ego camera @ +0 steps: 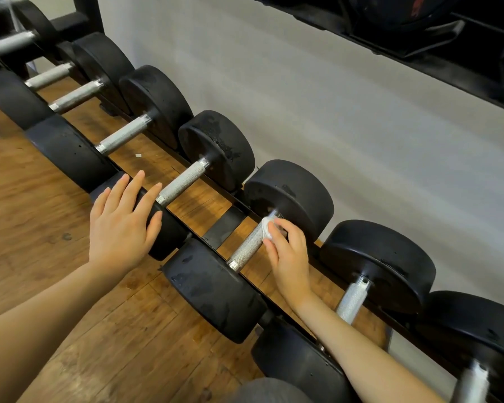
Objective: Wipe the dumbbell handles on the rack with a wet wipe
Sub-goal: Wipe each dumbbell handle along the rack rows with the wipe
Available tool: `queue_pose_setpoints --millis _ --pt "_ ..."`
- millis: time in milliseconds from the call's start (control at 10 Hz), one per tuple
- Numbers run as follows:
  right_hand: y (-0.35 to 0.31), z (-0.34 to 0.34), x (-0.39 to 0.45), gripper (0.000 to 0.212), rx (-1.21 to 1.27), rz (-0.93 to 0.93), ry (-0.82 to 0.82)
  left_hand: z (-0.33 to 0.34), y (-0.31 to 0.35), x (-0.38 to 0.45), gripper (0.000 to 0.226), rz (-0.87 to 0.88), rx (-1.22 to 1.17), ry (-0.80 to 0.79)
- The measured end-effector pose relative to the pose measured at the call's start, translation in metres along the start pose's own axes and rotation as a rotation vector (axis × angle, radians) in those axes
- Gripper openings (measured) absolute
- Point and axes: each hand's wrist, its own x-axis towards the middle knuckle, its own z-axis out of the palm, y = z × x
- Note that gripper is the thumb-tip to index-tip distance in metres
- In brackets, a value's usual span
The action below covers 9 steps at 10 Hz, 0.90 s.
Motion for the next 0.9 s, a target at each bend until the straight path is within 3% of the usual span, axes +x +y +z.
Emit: queue_pose_setpoints --millis 500,900 --pt "0.004 -0.007 0.004 0.033 0.031 -0.128 -0.001 0.0 0.0 0.0 0.057 -0.003 0.005 -0.006" --pt "-0.007 -0.008 -0.003 0.025 0.346 0.153 -0.022 0.0 -0.001 0.0 0.057 -0.006 -0.004 -0.012"
